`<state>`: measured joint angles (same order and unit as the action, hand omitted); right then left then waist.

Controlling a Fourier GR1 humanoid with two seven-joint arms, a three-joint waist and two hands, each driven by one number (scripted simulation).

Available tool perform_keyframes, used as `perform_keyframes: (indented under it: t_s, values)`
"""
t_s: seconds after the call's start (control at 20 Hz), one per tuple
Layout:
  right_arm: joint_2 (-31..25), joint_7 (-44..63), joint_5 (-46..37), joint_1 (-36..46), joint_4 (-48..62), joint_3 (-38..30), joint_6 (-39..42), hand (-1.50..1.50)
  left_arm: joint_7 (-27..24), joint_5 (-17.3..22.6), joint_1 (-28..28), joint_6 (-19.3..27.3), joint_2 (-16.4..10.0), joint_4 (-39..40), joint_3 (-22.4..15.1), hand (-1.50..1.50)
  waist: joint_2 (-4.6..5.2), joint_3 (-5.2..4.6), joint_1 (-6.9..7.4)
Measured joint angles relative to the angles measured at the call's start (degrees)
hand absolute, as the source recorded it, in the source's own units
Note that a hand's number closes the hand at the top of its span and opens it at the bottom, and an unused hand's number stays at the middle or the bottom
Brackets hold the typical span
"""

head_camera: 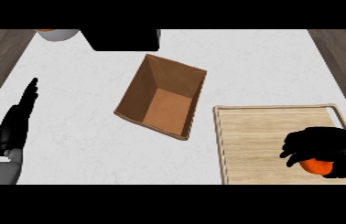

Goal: Pick the squash from the tray and place it in the cardboard box

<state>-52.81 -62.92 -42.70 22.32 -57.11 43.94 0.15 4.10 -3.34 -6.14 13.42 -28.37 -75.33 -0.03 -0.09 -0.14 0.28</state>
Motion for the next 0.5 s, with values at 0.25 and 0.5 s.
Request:
perform_keyframes:
  t_s: [0.25,0.5]
  values:
    - [2.76,-0.03,1.16,-1.23,-0.36,-3.13,-3.23,1.5,-0.52,-0.14,0.34,-0.63,0.21,0.07,0.65,0.0,-0.16,-0.39,-0.11]
    - [4.21,-0.5,3.02,-1.61,-0.49,-6.88,-6.03,1.5,-0.67,-0.61,0.69,-0.79,0.72,-0.05,0.92,0.0,-0.04,-0.2,-0.19]
